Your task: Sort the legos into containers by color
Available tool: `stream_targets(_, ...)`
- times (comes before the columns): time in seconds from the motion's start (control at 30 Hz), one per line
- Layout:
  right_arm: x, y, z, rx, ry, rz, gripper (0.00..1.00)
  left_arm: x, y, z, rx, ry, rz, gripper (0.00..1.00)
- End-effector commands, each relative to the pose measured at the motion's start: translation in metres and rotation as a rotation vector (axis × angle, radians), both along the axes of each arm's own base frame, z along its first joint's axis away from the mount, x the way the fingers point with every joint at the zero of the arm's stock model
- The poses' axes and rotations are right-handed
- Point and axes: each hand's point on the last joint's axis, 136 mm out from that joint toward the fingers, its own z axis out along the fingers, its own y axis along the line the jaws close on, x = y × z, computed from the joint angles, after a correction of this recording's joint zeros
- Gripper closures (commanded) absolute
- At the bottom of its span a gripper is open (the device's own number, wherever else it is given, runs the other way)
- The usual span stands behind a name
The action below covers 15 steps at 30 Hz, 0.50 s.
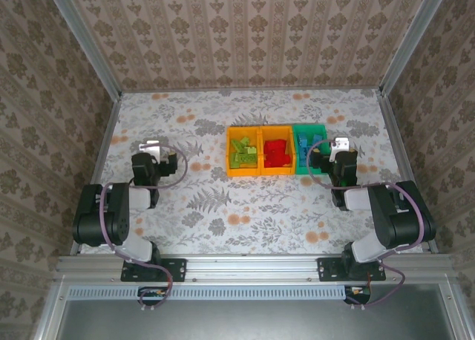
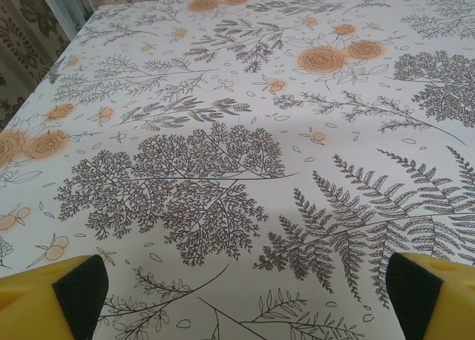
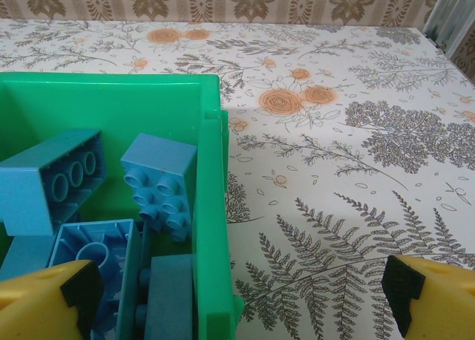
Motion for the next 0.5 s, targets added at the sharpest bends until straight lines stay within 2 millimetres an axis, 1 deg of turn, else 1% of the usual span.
stream_targets(0.0, 0.0085, 0.0019, 0.0113, 0.024, -0.04, 0.008, 0.0, 0.009, -0.0002, 0.0167, 0.016, -0.056, -0.01, 0.0)
stream_targets(0.47, 0.0091, 0.0021, 0.0099, 0.033, -0.032, 0.017, 0.0, 0.0088, -0.0002, 0.0163, 0.016, -0.055, -0.01, 0.0)
